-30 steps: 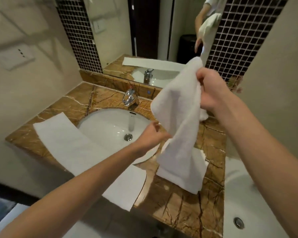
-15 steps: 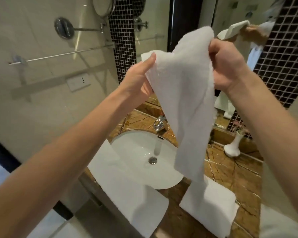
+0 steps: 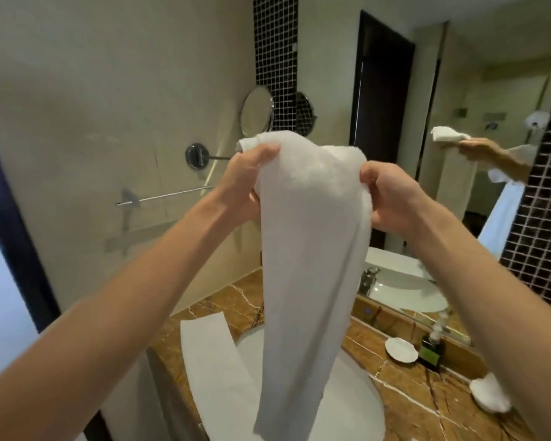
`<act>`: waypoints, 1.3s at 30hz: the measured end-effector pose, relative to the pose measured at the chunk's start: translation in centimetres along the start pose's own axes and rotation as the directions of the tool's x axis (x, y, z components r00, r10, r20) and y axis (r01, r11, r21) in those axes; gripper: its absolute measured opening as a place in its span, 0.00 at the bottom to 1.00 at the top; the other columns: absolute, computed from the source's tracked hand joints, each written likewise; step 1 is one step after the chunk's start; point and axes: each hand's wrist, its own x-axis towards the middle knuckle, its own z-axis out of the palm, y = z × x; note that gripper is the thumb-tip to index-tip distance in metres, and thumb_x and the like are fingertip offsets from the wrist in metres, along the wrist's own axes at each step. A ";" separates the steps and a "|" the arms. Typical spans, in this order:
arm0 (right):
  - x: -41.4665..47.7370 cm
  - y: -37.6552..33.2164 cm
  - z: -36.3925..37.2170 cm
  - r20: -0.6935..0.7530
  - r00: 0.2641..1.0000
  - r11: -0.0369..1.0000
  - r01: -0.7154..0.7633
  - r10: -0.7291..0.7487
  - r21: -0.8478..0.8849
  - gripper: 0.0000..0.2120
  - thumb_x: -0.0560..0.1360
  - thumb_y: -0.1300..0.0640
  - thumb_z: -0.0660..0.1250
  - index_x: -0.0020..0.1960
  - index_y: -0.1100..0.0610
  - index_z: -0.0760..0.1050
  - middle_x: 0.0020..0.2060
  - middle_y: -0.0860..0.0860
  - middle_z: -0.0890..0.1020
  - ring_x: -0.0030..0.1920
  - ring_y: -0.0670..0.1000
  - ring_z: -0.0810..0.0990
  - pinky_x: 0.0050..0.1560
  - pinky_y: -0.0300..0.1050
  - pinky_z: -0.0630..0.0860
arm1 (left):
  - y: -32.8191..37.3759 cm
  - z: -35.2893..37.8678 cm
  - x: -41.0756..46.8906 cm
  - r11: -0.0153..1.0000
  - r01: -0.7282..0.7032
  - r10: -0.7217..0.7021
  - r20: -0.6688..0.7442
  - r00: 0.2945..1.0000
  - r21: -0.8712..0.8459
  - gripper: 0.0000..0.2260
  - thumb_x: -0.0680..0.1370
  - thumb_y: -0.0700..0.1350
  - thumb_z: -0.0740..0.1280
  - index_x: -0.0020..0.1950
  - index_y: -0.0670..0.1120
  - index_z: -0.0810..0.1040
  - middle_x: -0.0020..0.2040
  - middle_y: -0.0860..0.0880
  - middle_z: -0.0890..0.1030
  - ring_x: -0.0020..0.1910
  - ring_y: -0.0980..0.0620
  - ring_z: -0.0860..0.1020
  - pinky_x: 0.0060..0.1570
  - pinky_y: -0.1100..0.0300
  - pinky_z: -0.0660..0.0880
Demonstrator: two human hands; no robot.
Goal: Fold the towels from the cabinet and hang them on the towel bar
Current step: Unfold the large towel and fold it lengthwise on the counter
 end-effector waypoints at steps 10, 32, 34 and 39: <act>0.9 -0.6 2.7 0.137 0.988 0.995 -0.063 0.073 -0.072 0.18 0.79 0.46 0.61 0.60 0.57 0.78 0.50 0.56 0.84 0.47 0.54 0.82 0.48 0.51 0.79 | 2.2 -2.1 -0.8 0.998 0.017 -0.019 0.037 0.999 0.067 0.22 0.64 0.33 0.60 0.58 0.36 0.74 0.49 0.38 0.78 0.46 0.42 0.78 0.47 0.48 0.77; 1.7 0.2 4.2 -0.258 0.898 0.925 0.303 -0.358 -0.229 0.05 0.79 0.54 0.65 0.51 0.55 0.75 0.46 0.53 0.81 0.46 0.52 0.81 0.42 0.46 0.80 | 0.2 -3.7 0.2 0.990 0.047 0.016 -0.434 0.901 0.135 0.13 0.72 0.44 0.74 0.49 0.35 0.80 0.40 0.42 0.83 0.33 0.51 0.80 0.33 0.59 0.77; 1.8 0.3 4.0 -0.268 0.898 0.928 0.291 -0.349 -0.233 0.07 0.79 0.54 0.64 0.52 0.57 0.75 0.46 0.54 0.81 0.46 0.53 0.81 0.44 0.49 0.81 | 0.0 -3.6 0.1 0.979 0.071 0.010 -0.395 0.919 0.192 0.09 0.73 0.45 0.72 0.43 0.39 0.81 0.35 0.46 0.83 0.30 0.53 0.79 0.29 0.61 0.76; 1.9 0.2 3.9 -0.275 0.897 0.928 0.286 -0.347 -0.240 0.08 0.79 0.55 0.64 0.54 0.59 0.76 0.47 0.56 0.81 0.48 0.56 0.82 0.49 0.53 0.81 | -0.1 -3.4 -0.4 0.953 0.126 -0.012 -0.384 0.923 0.274 0.08 0.74 0.45 0.72 0.42 0.40 0.81 0.35 0.49 0.83 0.31 0.56 0.80 0.34 0.59 0.79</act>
